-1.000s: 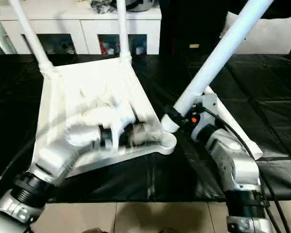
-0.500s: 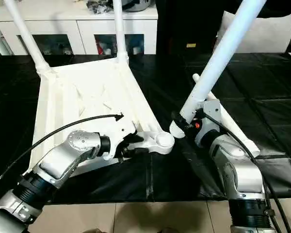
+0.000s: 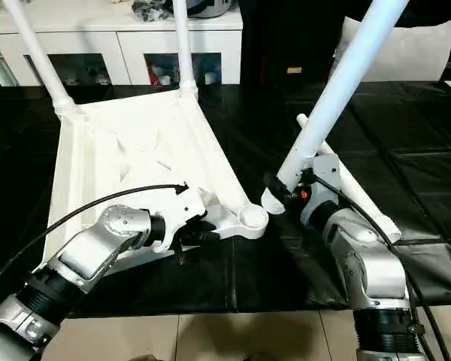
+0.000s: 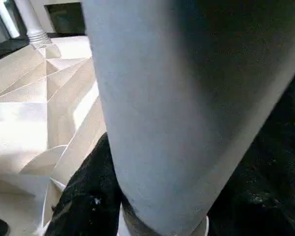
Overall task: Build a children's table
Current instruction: Pick table leg, then insert table leg to table base
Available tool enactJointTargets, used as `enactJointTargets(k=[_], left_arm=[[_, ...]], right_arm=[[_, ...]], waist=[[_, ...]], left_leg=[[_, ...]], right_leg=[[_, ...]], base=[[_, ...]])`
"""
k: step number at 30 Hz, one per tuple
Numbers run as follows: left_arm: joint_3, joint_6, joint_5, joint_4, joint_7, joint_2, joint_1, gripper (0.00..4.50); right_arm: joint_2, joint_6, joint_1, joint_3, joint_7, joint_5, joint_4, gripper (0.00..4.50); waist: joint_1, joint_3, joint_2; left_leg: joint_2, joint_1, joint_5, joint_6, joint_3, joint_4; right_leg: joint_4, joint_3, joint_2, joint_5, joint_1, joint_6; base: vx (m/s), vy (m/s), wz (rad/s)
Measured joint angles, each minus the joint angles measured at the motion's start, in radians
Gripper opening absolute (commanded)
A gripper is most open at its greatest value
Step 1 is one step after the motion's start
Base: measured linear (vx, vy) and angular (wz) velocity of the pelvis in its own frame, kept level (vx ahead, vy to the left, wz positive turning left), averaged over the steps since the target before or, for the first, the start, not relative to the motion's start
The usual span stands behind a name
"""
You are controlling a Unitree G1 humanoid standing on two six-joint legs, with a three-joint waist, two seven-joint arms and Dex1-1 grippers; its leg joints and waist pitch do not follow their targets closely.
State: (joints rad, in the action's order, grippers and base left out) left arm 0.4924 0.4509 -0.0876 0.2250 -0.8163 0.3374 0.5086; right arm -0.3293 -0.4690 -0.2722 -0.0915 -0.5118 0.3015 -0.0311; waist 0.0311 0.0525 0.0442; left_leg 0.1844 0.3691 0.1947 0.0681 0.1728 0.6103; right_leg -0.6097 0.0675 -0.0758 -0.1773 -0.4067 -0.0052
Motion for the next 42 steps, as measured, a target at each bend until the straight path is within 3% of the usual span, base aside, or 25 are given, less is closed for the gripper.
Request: enactJointTargets(k=[6, 11, 16, 23, 32, 42], left_arm=[[-0.004, -0.020, -0.005, 0.000, -0.029, 0.012, -0.008, 0.02], [-0.005, -0.058, -0.005, 0.007, -0.068, 0.037, -0.009, 0.00], [-0.008, -0.129, -0.003, 0.025, -0.139, 0.080, -0.016, 0.00], [0.007, -0.242, 0.018, 0.065, -0.226, 0.127, -0.006, 0.00], [0.015, -0.297, 0.037, 0.119, -0.242, 0.106, 0.017, 0.00], [0.012, -0.320, 0.045, 0.145, -0.249, 0.099, 0.024, 0.00]], right_arm=[[-0.041, -0.070, -0.003, 0.045, -0.138, 0.079, 0.060, 1.88], [-0.113, -0.124, -0.015, 0.080, -0.247, 0.111, 0.090, 1.88], [-0.157, -0.149, -0.045, 0.139, -0.309, 0.097, 0.076, 1.88], [-0.176, -0.153, -0.107, 0.177, -0.363, 0.087, 0.005, 1.88], [-0.175, -0.154, -0.149, 0.220, -0.428, 0.084, -0.041, 1.88], [-0.182, -0.124, -0.185, 0.263, -0.459, 0.046, -0.095, 1.88]], waist=[[0.003, 0.000, 0.000], [0.003, 0.000, 0.000], [0.004, 0.000, 0.000], [0.015, -0.001, -0.002], [0.030, -0.001, -0.002], [0.031, -0.002, -0.005]], left_leg=[[0.000, 0.000, 0.000, 0.000, 0.000, 0.000], [0.000, 0.000, 0.000, 0.000, 0.000, 0.000], [0.000, 0.000, 0.000, 0.000, 0.000, -0.001], [0.000, -0.002, 0.000, 0.000, 0.000, -0.001], [0.000, -0.003, 0.000, 0.000, 0.000, 0.000], [0.000, -0.004, 0.000, 0.000, 0.000, 0.000]], right_leg=[[0.000, 0.000, 0.000, 0.000, 0.000, 0.000], [0.000, 0.000, 0.000, 0.000, 0.000, 0.000], [0.000, 0.000, 0.000, 0.000, 0.000, 0.000], [0.000, 0.000, 0.000, 0.000, 0.002, 0.000], [0.000, 0.000, 0.000, 0.002, 0.005, -0.003], [0.000, 0.000, -0.001, 0.000, 0.006, 0.000]], base=[[0.000, 0.000, 0.00], [0.000, 0.000, 0.00], [0.000, 0.000, 0.00], [0.000, 0.000, 0.00], [0.000, 0.000, 0.00], [0.000, 0.000, 0.00]])
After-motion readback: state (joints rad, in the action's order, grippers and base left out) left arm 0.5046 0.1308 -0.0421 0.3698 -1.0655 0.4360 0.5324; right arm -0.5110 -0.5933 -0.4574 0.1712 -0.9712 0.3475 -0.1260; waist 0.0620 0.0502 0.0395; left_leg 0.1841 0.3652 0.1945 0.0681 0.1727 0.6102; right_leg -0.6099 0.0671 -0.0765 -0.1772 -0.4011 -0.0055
